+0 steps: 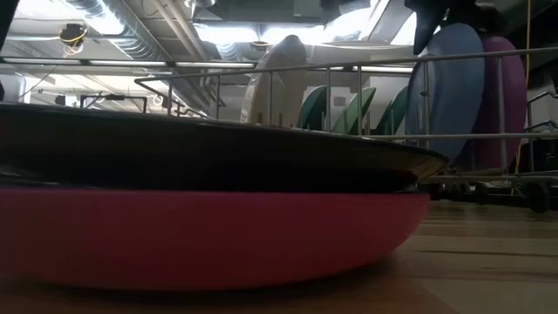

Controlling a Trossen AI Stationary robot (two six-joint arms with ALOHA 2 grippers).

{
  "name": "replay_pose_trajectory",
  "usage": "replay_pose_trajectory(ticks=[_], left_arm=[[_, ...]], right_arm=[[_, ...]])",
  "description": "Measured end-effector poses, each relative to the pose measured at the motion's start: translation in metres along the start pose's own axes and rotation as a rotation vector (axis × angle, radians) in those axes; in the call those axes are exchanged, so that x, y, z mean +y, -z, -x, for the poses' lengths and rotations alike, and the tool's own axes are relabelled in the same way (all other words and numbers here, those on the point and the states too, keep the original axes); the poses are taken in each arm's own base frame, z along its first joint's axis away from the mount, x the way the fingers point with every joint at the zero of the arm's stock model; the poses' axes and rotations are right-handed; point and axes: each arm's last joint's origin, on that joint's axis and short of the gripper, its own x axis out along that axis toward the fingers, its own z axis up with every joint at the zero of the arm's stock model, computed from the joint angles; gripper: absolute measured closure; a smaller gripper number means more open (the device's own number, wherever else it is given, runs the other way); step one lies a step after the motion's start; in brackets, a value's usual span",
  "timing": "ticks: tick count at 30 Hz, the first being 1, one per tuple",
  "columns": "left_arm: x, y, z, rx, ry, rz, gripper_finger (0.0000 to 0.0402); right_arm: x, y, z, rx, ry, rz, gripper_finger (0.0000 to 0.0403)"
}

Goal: Sort dishes
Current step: Put the blue in the dish rack

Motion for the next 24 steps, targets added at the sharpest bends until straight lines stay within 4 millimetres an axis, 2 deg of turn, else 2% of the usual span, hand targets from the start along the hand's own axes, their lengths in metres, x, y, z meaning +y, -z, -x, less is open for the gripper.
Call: replay_pose_trajectory(ticks=[8, 14, 24], left_arm=[[0.013, -0.034, 0.031, 0.142, -0.002, -0.066, 0.0261], [0.014, -0.028, 0.035, 0.228, 0.007, -0.102, 0.0261], [0.016, -0.023, 0.035, 0.27, -0.001, -0.122, 0.0261]], right_arm=[[-0.002, 0.001, -0.002, 0.009, 0.035, 0.051, 0.0262], [0.001, 0.002, -0.007, 0.044, 0.055, 0.062, 0.0252], [0.002, 0.001, -0.016, 0.109, 0.09, 0.123, 0.0162]])
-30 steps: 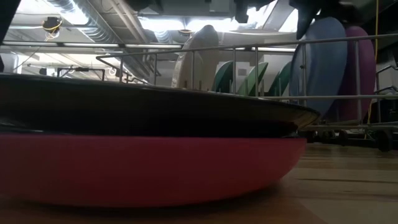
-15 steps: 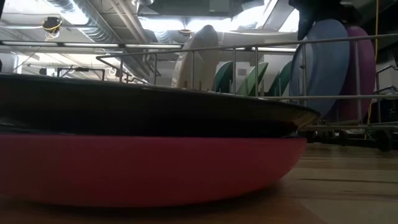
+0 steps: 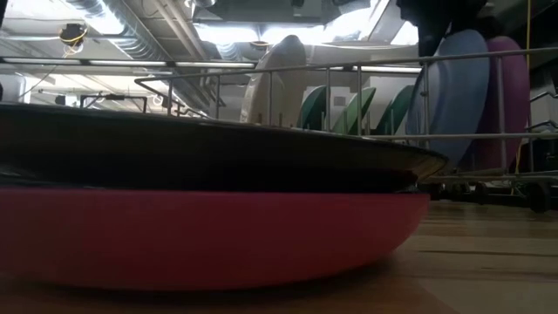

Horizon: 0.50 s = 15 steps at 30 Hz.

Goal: Sort dishes
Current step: Put the blue in the dish rack

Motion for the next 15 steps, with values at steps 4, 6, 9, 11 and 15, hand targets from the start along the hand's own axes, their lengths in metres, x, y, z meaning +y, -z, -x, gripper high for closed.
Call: replay_pose_trajectory(ticks=[4, 6, 9, 11, 15], left_arm=[[0.002, 0.002, 0.0, 0.018, -0.009, -0.01, 0.0261], [0.002, 0.002, 0.0, 0.017, -0.012, -0.008, 0.0261], [0.003, 0.002, -0.001, 0.02, -0.018, 0.002, 0.0261], [0.003, 0.002, -0.001, 0.018, -0.019, 0.003, 0.0261], [0.003, 0.002, -0.001, 0.014, -0.019, 0.004, 0.0261]], right_arm=[[-0.003, 0.0, 0.002, 0.042, -0.034, 0.061, 0.0148], [-0.003, 0.0, 0.004, 0.043, -0.039, 0.061, 0.0146], [-0.005, 0.0, 0.006, 0.02, -0.041, 0.059, 0.0146], [-0.007, 0.001, 0.009, 0.012, -0.051, 0.057, 0.0146], [-0.013, 0.001, 0.017, -0.033, -0.059, 0.05, 0.0146]])
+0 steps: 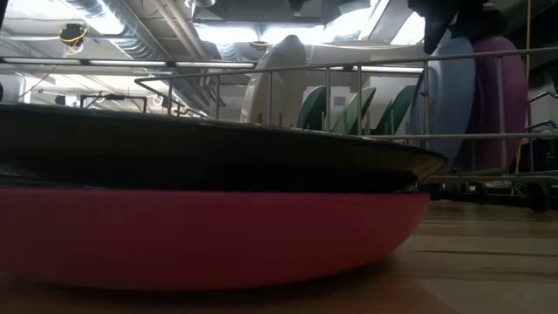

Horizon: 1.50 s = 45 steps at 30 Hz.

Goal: Sort dishes
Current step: Put the blue in the dish rack, then put the orange plate in the dish rack

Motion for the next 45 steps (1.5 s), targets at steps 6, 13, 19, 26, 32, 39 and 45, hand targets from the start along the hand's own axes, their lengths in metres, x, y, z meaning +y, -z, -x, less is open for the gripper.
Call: replay_pose_trajectory(ticks=[6, 13, 19, 26, 32, 39, 45], left_arm=[[0.0, 0.0, 0.0, -0.003, -0.002, 0.001, 0.0261], [0.002, 0.0, 0.0, -0.001, -0.006, 0.0, 0.0261], [0.004, -0.002, 0.006, 0.021, -0.001, -0.049, 0.0261], [0.012, -0.012, 0.035, 0.088, 0.015, -0.055, 0.0261], [0.006, -0.012, 0.051, 0.165, 0.047, 0.01, 0.0261], [-0.017, 0.002, 0.06, 0.337, 0.087, 0.159, 0.0261], [-0.046, 0.013, 0.073, 0.478, 0.125, 0.234, 0.0261]], right_arm=[[-0.009, 0.003, 0.013, -0.029, -0.043, -0.01, 0.0145], [-0.02, 0.006, 0.026, -0.067, -0.079, -0.021, 0.0145], [-0.029, 0.01, 0.038, -0.094, -0.121, -0.03, 0.0145], [-0.02, 0.022, 0.048, -0.108, -0.24, 0.038, 0.0145], [0.007, 0.044, 0.055, -0.143, -0.384, 0.173, 0.0145], [0.043, 0.084, 0.048, -0.108, -0.435, 0.38, 0.0145], [0.083, 0.12, 0.022, -0.07, -0.416, 0.496, 0.0145]])
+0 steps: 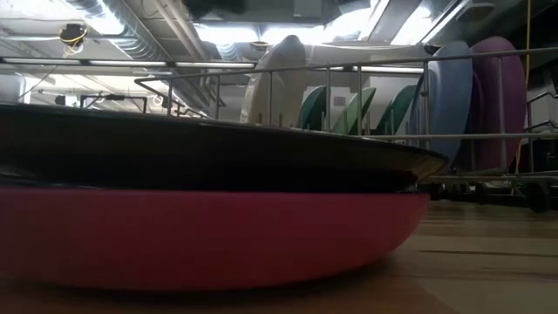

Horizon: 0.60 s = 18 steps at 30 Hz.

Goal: Sort dishes
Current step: Put the orange plate in the dish rack

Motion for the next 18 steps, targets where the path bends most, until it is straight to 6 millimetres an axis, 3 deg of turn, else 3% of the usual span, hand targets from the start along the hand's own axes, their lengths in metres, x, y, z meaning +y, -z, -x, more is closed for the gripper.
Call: replay_pose_trajectory(ticks=[7, 12, 18], left_arm=[[-0.022, 0.026, 0.007, 0.158, -0.017, 0.235, 0.0261], [-0.03, 0.05, 0.006, 0.256, -0.079, 0.423, 0.0261], [-0.035, 0.079, -0.003, 0.313, -0.125, 0.511, 0.0261]], right_arm=[[0.038, 0.017, -0.066, 0.03, -0.005, 0.018, 0.0145], [0.052, 0.028, -0.111, 0.084, -0.017, 0.016, 0.0145], [0.064, 0.04, -0.152, 0.134, -0.074, -0.001, 0.0146]])
